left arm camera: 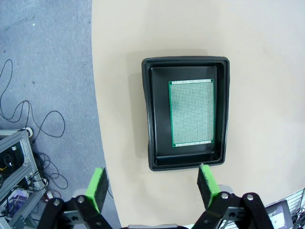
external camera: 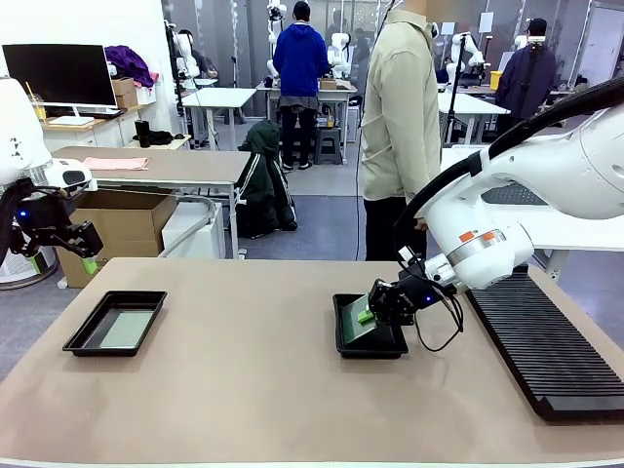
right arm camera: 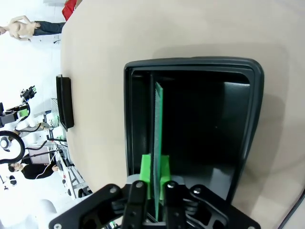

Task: Inspect and transfer BCBs to ESD trays.
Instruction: Pick up the Blank PCB from the PCB Rack and place it in the right ESD tray.

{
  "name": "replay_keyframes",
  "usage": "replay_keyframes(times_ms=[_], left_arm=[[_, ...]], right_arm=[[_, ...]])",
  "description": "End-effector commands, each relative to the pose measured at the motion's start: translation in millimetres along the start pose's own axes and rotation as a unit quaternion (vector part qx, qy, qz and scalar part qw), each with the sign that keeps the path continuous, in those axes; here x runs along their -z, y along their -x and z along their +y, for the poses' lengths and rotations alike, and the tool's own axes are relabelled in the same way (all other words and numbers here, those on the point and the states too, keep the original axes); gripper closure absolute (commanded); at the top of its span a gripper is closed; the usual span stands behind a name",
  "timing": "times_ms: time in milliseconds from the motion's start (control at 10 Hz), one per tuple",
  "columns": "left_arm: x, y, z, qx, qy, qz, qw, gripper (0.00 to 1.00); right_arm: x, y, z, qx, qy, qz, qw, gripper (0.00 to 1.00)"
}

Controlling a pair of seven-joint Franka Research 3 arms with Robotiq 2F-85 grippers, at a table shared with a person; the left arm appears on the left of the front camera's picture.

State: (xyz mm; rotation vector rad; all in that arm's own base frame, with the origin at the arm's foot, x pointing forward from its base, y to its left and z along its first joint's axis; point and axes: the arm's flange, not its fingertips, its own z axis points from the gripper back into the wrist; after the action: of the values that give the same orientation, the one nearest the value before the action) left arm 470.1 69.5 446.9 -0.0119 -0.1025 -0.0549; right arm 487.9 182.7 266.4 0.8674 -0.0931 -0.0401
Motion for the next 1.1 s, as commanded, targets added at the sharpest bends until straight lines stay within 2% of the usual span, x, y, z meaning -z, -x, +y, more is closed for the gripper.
replay_keyframes(times_ms=[0,300,700,800,1000], left_arm=[[1,1,1,-0.001,-0.001,-0.002,1.000,0.00],[1,1,1,-0.001,-0.001,-0.002,1.000,0.00],[1,1,1,-0.001,-0.001,-0.002,1.000,0.00],[1,1,1,-0.001,-0.001,-0.002,1.000,0.00],[1,1,1,-0.001,-0.001,-0.002,1.000,0.00]], right_arm=[[-1,0,1,0.004,0.009,0.001,1.000,0.72],[-3,0,2,0.002,0.018,0.001,1.000,0.42],[-12,3,31,-0.021,0.043,0.000,0.999,0.03],[-14,3,40,-0.021,0.055,0.005,0.998,0.00],[-17,-1,53,-0.013,0.084,0.014,0.996,0.00]])
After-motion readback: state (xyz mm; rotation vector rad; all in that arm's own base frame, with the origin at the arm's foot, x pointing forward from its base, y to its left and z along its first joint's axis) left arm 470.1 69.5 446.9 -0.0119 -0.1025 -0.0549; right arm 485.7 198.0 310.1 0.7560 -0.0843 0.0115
